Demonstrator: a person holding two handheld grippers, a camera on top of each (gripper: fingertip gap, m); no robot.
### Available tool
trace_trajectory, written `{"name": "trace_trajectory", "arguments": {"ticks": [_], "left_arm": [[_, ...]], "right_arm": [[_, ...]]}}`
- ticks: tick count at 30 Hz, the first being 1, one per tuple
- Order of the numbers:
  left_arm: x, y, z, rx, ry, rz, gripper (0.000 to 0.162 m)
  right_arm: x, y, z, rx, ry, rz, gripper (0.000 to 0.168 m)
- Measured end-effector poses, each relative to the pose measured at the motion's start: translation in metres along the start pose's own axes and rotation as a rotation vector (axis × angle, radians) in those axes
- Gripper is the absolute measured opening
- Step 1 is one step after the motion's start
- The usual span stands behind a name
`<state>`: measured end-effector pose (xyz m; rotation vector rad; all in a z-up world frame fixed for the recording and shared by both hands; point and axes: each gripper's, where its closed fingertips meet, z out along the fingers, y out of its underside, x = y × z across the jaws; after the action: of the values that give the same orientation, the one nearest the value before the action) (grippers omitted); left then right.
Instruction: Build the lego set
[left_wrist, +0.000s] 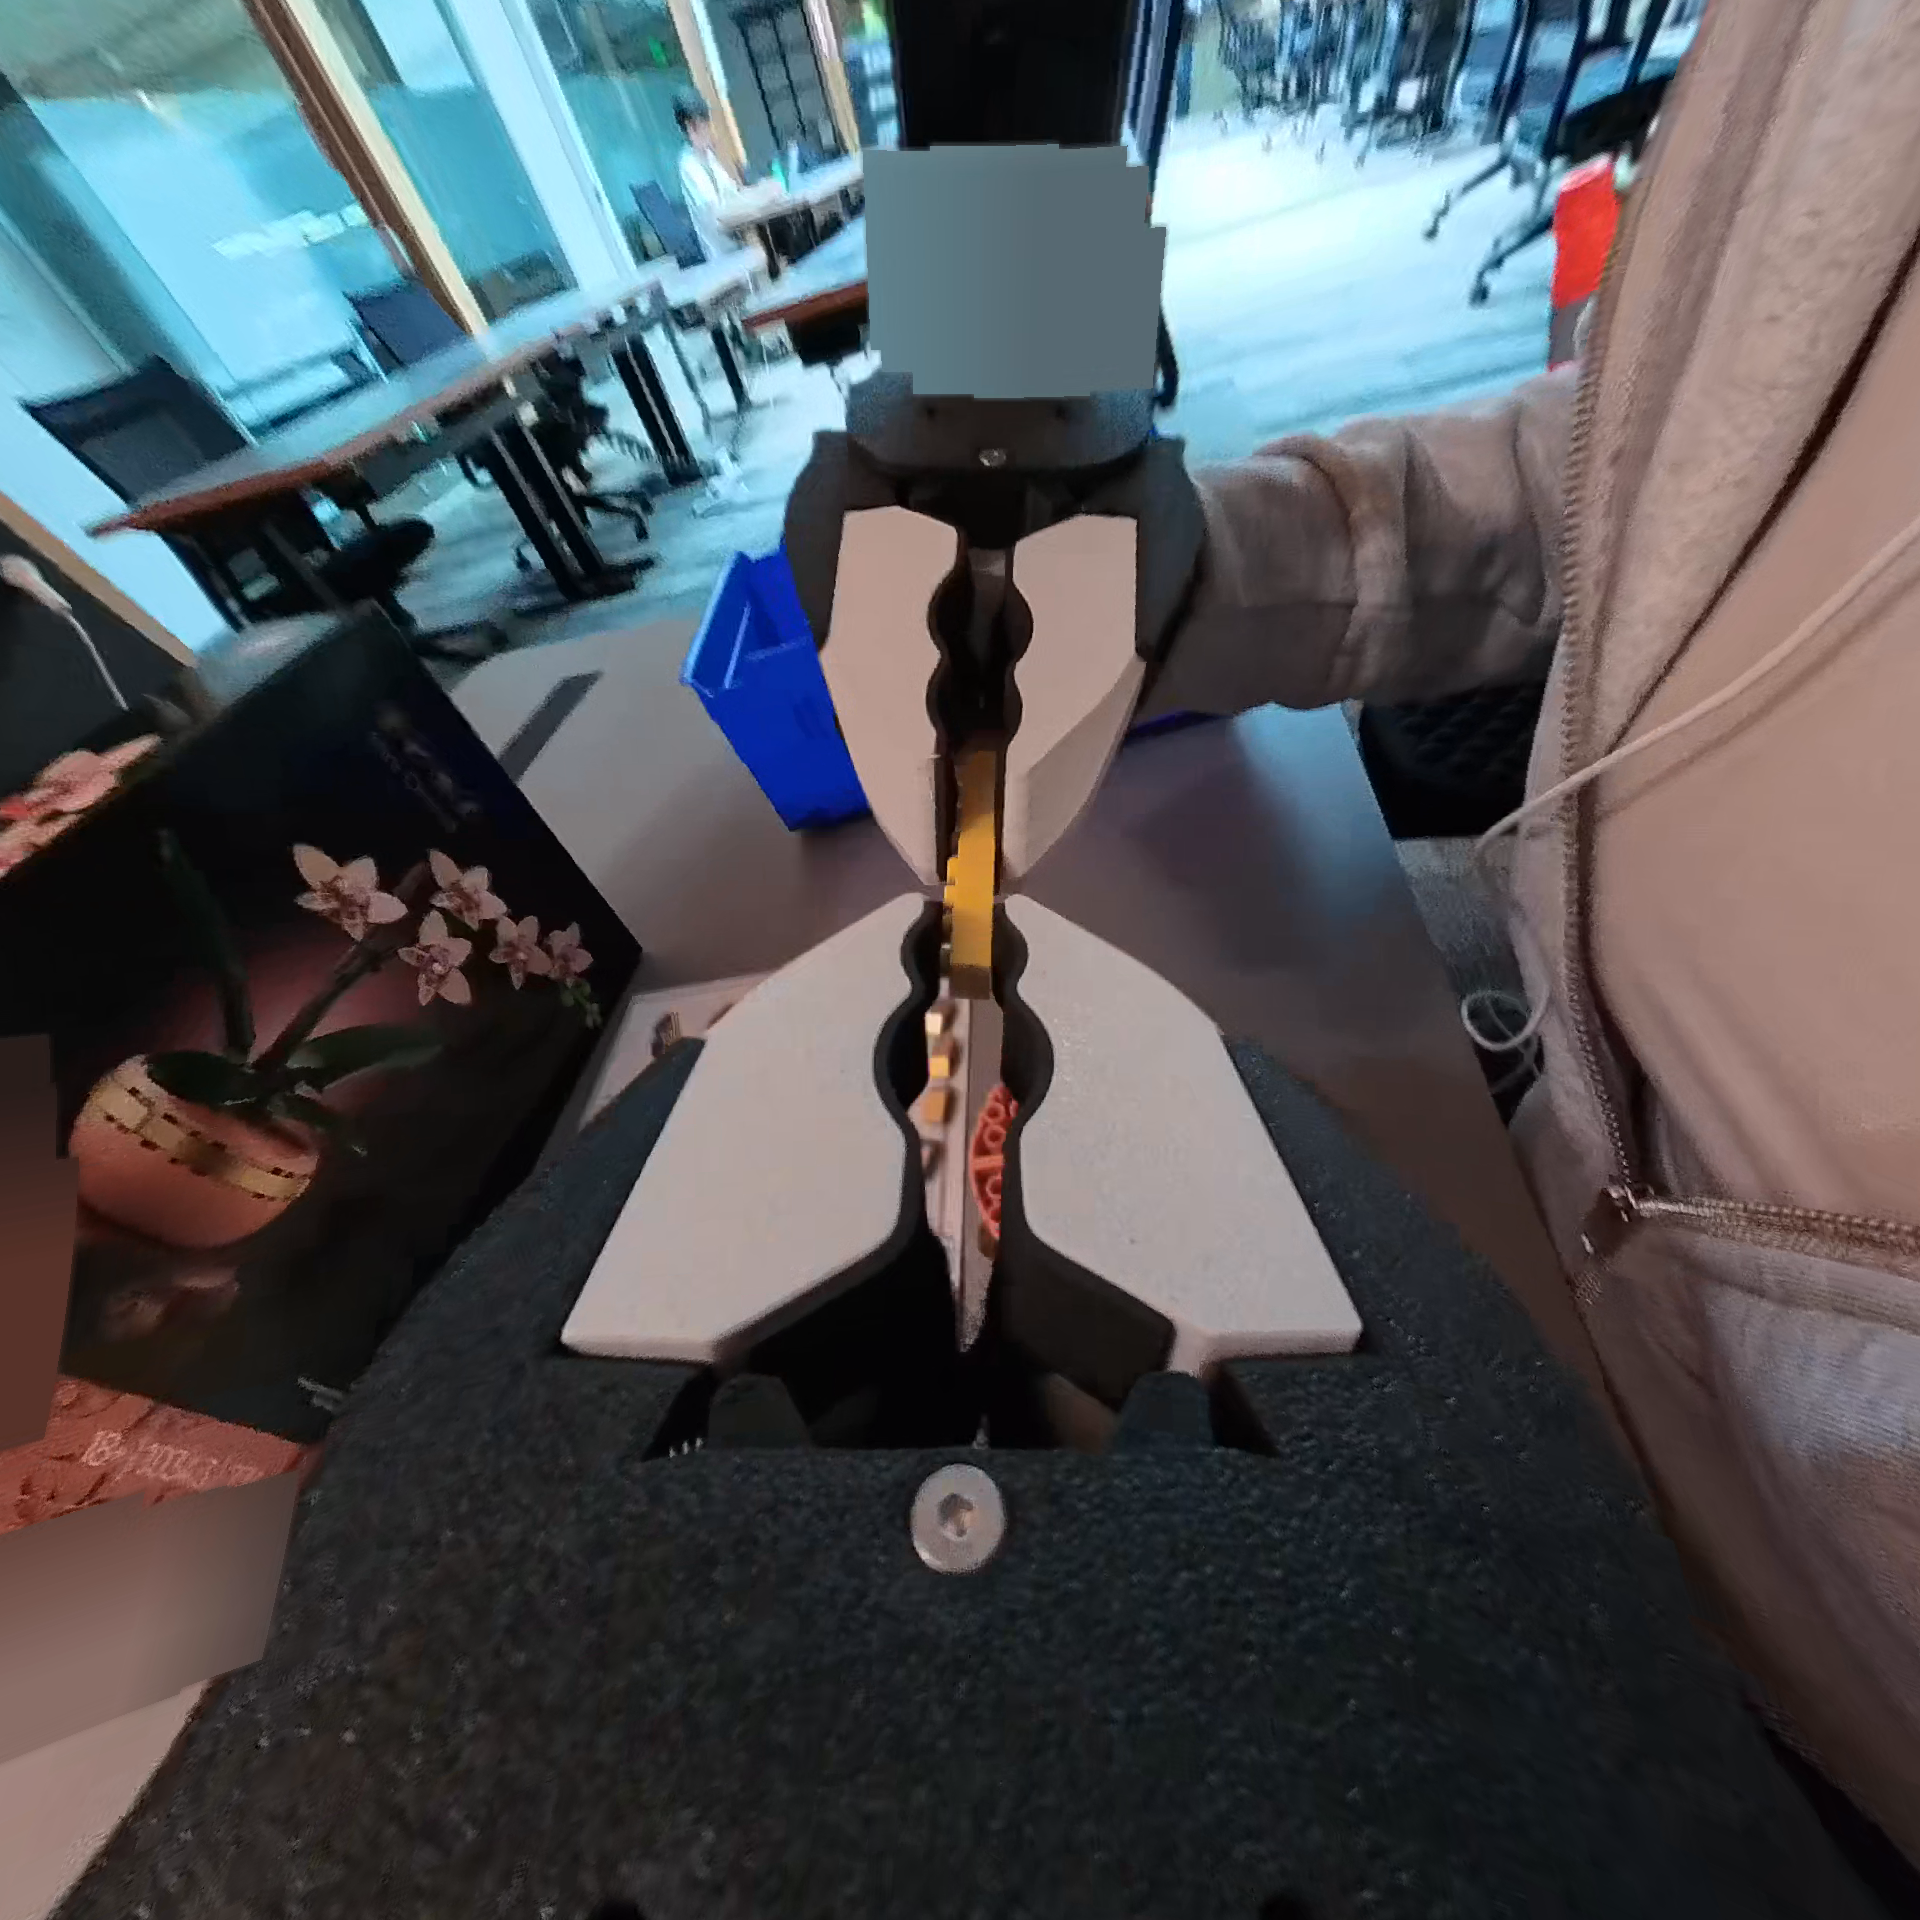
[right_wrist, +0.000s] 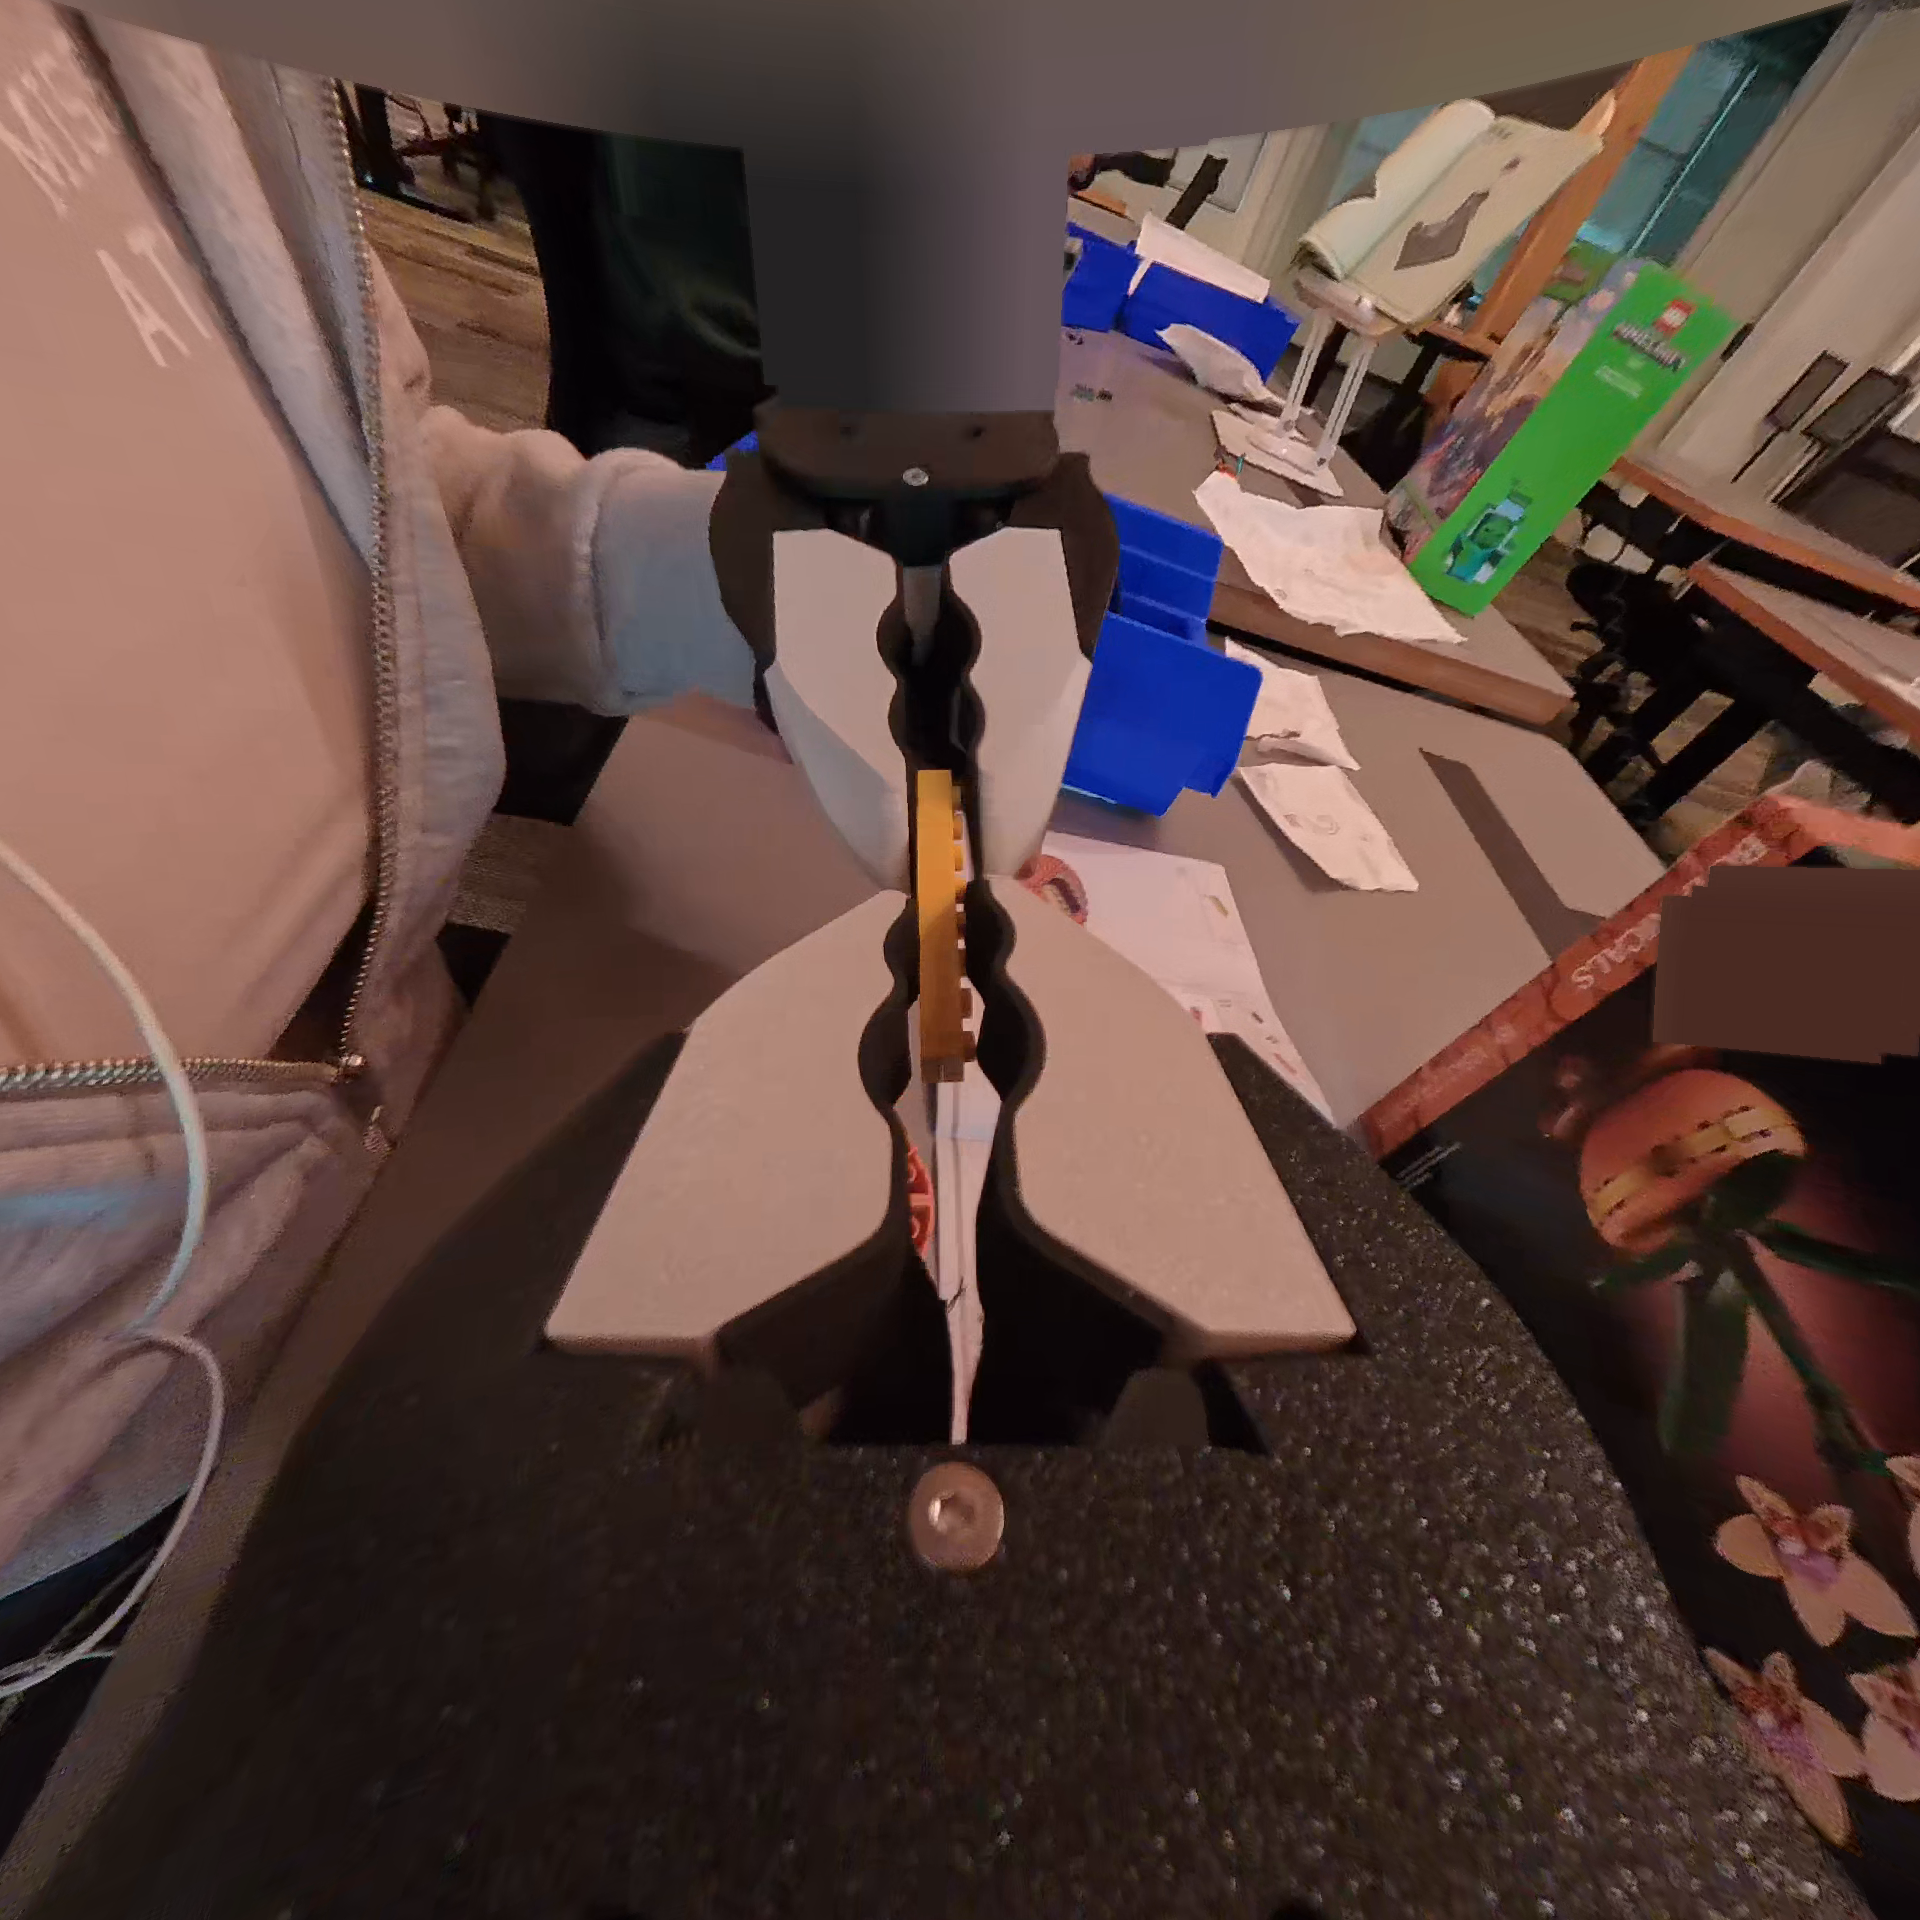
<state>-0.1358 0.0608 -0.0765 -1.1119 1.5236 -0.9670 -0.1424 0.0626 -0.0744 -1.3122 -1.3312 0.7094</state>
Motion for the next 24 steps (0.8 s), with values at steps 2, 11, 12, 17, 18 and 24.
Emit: {"name": "trace_trajectory", "arguments": {"ticks": [2, 11, 12, 17, 18, 24], "left_arm": [[-0.005, -0.007, -0.004, 0.070, -0.068, 0.022, 0.024], [-0.004, -0.012, -0.014, 0.166, -0.065, -0.002, 0.008], [-0.003, -0.012, -0.014, 0.172, -0.058, -0.004, 0.008], [0.002, -0.012, -0.015, 0.164, -0.017, 0.027, 0.008], [0.004, -0.012, -0.015, 0.159, -0.009, 0.034, 0.008], [0.015, -0.006, -0.018, 0.159, 0.054, 0.009, 0.008]], "right_arm": [[0.000, -0.002, 0.002, -0.026, 0.002, -0.029, 0.008], [0.006, -0.007, -0.005, 0.029, 0.080, -0.061, 0.032], [0.005, -0.008, -0.006, 0.055, 0.078, -0.062, 0.023], [-0.002, -0.011, -0.005, 0.098, 0.021, -0.044, 0.007], [-0.004, -0.012, -0.005, 0.111, 0.010, -0.039, 0.007], [-0.015, -0.007, 0.000, 0.113, -0.045, -0.007, 0.007]]}}
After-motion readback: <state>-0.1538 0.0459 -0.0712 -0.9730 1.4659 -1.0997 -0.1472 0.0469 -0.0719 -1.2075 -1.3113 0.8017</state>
